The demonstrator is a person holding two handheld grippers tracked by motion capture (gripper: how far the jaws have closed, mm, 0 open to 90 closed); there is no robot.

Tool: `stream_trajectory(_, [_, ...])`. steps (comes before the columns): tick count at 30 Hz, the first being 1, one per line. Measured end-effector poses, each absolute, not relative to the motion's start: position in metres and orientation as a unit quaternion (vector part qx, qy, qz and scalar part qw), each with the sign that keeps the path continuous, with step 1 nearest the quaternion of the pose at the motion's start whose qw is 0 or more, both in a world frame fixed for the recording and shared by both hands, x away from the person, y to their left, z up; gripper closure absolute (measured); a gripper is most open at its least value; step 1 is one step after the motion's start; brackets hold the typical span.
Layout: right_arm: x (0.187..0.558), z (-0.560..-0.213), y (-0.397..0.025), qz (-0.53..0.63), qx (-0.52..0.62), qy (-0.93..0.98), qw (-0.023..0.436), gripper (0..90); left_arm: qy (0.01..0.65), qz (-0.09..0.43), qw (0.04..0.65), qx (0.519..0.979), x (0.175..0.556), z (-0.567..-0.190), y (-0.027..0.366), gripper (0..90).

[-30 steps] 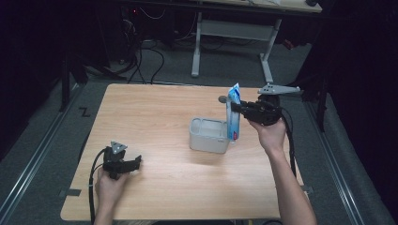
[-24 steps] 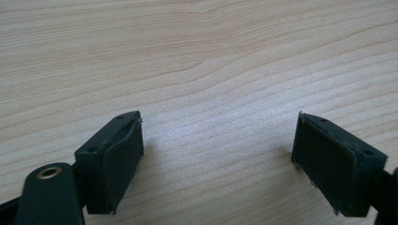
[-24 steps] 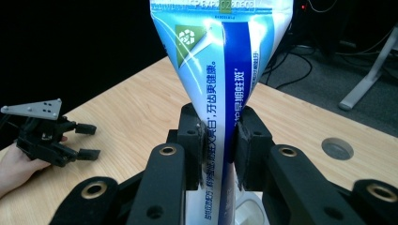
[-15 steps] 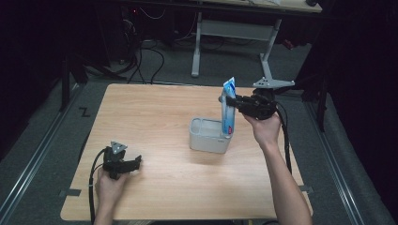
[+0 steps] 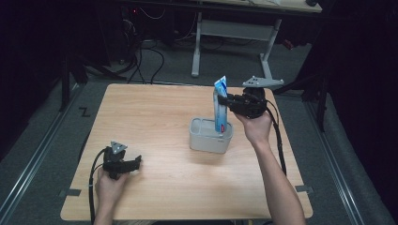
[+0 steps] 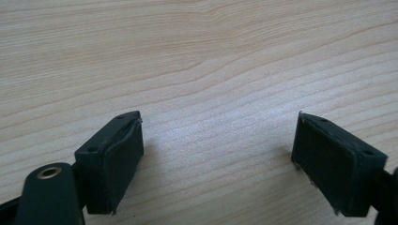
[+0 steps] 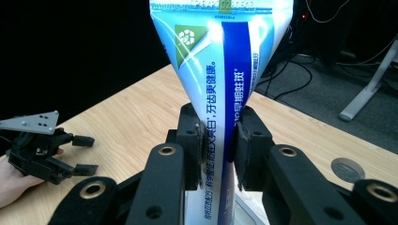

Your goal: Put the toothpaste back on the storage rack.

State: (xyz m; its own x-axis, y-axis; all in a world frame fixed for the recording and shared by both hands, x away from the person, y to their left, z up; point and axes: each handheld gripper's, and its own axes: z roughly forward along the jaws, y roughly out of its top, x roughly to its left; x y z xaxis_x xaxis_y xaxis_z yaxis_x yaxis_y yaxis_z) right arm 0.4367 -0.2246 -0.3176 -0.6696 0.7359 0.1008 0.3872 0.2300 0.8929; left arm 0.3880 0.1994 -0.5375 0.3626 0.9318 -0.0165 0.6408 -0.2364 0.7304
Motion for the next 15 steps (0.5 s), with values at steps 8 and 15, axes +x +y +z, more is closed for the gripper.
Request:
stream_trajectory(8, [0.443,-0.322,-0.214,0.5,0.366,0.765,0.175,74.3,0.521,0.218,0.333,0.755,0.388,-0.537,0.199,17.2])
stream_trajectory(15, [0.446,-0.329,-0.208,0.487,0.367,0.771,0.181,74.2,0.52,0.218,0.333,0.755,0.388,-0.538,0.199,17.1])
